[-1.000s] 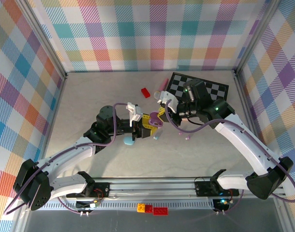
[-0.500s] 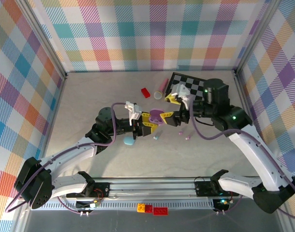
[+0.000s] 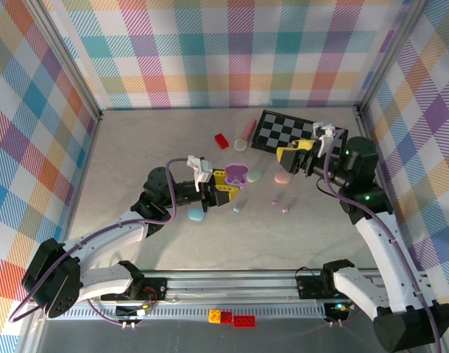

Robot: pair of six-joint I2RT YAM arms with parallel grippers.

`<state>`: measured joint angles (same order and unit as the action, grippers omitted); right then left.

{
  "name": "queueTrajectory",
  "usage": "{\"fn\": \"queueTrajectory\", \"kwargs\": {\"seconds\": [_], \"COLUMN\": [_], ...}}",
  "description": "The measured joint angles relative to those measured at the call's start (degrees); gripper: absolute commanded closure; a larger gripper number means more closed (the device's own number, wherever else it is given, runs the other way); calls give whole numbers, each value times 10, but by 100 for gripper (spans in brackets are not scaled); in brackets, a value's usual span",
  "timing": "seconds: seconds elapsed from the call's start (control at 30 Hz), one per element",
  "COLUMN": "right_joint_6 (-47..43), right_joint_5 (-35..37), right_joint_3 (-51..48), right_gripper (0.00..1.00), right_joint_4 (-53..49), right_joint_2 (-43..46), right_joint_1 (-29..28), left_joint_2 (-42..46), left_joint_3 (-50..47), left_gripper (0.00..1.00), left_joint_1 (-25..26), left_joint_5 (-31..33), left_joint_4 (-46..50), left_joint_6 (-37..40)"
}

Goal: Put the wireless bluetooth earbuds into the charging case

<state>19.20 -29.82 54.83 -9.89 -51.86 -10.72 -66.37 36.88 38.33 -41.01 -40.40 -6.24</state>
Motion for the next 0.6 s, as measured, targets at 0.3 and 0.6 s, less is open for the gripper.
{"fn": "queueTrajectory", "kwargs": {"seconds": [0.3,0.6], "right_joint_6": [102,169], "right_joint_5": [106,63], "right_joint_3": [-65,-219], "right_gripper": [28,39], "right_joint_4": [-75,-64], "right_joint_2": [-13,-78], "right_joint_1": [17,52], "left_joint_2": [-7,-37], "left_joint_3": [0,8], "left_gripper": [68,67], "left_joint_1": [0,0], "left_joint_5": [5,0], "left_joint_4": [-31,-64], "left_joint_6": [-4,-6]}}
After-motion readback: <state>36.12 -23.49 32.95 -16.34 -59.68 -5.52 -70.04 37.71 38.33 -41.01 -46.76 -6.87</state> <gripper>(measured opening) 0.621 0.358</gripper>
